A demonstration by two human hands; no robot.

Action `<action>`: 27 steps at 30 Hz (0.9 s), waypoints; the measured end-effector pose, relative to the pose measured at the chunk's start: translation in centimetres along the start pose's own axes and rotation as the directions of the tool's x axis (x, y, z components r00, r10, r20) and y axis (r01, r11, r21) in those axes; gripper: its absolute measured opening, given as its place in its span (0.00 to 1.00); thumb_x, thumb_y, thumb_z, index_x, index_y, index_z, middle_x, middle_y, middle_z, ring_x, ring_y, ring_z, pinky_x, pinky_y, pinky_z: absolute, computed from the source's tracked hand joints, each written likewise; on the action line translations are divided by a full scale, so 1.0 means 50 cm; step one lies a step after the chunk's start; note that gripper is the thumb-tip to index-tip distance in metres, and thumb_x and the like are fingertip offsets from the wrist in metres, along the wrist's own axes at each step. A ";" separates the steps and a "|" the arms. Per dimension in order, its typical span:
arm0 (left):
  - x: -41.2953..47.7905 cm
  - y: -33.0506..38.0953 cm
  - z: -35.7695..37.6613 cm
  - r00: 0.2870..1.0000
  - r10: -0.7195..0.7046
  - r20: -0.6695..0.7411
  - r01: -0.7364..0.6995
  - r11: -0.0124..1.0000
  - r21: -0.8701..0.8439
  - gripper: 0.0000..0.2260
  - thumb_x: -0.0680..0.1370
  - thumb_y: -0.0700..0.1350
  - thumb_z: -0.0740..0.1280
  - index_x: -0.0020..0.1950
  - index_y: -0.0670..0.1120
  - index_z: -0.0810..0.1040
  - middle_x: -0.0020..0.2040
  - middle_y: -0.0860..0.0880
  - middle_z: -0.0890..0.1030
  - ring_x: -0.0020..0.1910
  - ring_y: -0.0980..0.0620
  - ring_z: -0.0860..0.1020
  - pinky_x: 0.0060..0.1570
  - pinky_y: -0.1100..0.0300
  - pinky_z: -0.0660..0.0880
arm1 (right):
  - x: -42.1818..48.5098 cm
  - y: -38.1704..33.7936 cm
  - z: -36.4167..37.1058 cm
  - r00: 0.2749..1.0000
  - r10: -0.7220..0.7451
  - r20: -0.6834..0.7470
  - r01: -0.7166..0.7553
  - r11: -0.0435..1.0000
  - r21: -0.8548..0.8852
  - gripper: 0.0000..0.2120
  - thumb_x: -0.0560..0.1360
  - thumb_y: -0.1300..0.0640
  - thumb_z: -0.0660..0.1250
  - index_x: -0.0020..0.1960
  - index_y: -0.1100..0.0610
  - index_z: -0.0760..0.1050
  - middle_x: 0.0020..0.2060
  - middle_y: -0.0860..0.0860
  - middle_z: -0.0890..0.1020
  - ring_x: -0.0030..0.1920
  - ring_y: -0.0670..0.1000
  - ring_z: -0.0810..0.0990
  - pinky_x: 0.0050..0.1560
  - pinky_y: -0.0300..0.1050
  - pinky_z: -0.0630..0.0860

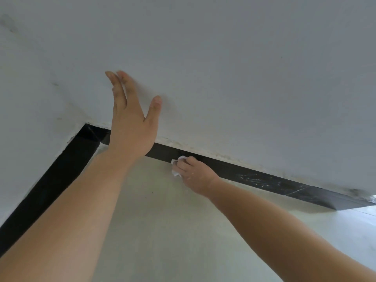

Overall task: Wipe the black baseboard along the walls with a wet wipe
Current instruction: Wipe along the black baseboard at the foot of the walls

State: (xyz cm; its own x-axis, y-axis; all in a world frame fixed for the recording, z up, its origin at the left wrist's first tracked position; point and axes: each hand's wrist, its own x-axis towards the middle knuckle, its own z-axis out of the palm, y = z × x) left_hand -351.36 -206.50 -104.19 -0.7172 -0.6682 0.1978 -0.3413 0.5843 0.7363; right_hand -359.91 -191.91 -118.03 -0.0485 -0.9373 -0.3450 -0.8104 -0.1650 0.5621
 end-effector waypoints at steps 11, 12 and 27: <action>-0.018 0.015 0.001 0.998 -0.066 0.008 0.065 0.991 0.121 0.37 0.79 0.61 0.54 0.77 0.47 0.35 0.77 0.47 0.34 0.77 0.46 0.40 0.73 0.43 0.43 | -0.198 0.012 0.050 0.992 0.060 0.111 -0.062 0.998 0.022 0.21 0.80 0.59 0.56 0.72 0.62 0.65 0.74 0.57 0.60 0.70 0.58 0.63 0.66 0.50 0.63; -0.020 0.017 0.002 0.997 -0.076 0.023 0.073 0.991 0.114 0.37 0.79 0.61 0.54 0.77 0.47 0.35 0.77 0.47 0.34 0.77 0.46 0.40 0.73 0.44 0.43 | -0.213 0.015 0.050 0.986 0.061 0.153 -0.070 0.996 0.053 0.21 0.80 0.60 0.55 0.73 0.63 0.64 0.74 0.59 0.58 0.70 0.59 0.61 0.67 0.51 0.61; -0.004 -0.008 -0.067 0.952 -0.102 0.290 0.117 0.992 -0.035 0.24 0.84 0.49 0.46 0.77 0.58 0.38 0.77 0.60 0.37 0.76 0.57 0.41 0.69 0.62 0.41 | 0.040 0.007 -0.132 0.985 0.083 -0.152 -0.059 0.986 0.158 0.15 0.77 0.59 0.60 0.63 0.54 0.75 0.66 0.53 0.68 0.66 0.56 0.67 0.62 0.47 0.67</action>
State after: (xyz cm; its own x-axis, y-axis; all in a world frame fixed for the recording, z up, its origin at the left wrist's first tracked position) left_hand -349.05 -208.17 -102.37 -0.8237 -0.5621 -0.0747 -0.4018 0.4856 0.7763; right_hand -356.43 -195.88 -113.54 -0.0264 -0.9836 -0.1785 -0.8881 -0.0589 0.4559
